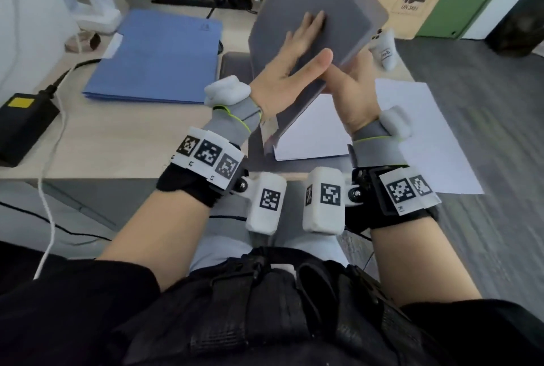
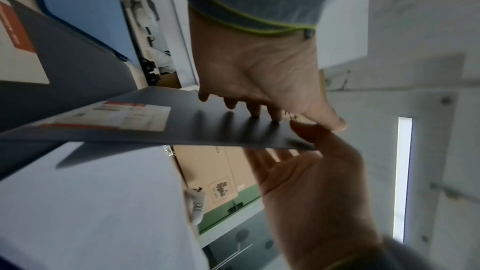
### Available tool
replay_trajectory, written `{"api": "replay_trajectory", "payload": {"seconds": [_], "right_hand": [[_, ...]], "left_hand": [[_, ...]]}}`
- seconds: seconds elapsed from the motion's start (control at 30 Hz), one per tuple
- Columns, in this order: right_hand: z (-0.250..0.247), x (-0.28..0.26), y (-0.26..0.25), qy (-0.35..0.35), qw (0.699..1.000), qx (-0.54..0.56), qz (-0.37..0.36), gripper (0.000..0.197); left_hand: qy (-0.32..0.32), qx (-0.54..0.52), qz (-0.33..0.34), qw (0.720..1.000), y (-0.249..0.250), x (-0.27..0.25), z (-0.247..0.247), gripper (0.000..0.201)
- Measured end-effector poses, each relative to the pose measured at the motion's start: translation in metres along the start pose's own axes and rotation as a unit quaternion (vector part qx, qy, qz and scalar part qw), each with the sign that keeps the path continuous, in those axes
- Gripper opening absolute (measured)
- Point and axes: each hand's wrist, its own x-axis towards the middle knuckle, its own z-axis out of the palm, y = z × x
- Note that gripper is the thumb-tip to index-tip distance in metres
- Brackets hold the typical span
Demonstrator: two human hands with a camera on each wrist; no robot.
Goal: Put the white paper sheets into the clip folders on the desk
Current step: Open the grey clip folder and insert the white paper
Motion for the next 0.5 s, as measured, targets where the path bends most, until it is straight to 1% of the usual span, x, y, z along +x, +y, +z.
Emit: {"api": "replay_trajectory", "payload": {"seconds": [0.03,0.1,0.13,0.2,0.33,0.43,0.5], "right_hand": [[-0.005,-0.001,0.001,0.033,0.999,0.021,-0.007,0.027],[-0.019,-0.003,0.002,0.125,0.991,0.039,-0.012,0.030],[-0.027,-0.004,0.006,0.173,0.984,0.038,-0.008,0.032],[-0.040,-0.006,0.010,0.245,0.969,0.022,0.006,0.032],[-0.070,-0.008,0.024,0.330,0.941,-0.049,0.049,0.036],[-0.089,-0.012,0.041,0.381,0.917,-0.091,0.080,0.042],[-0.101,-0.015,0.052,0.400,0.901,-0.122,0.121,0.045]], "left_hand": [[-0.013,0.038,-0.024,0.999,-0.002,0.002,0.007,0.105],[-0.049,0.126,-0.074,0.988,-0.005,0.010,0.026,0.095],[-0.065,0.164,-0.088,0.980,-0.007,0.012,0.035,0.092],[-0.095,0.213,-0.104,0.967,-0.012,0.017,0.049,0.083],[-0.135,0.253,-0.120,0.950,-0.025,0.027,0.065,0.066],[-0.154,0.284,-0.132,0.937,-0.035,0.031,0.071,0.065],[-0.164,0.302,-0.140,0.929,-0.041,0.035,0.076,0.065]]}}
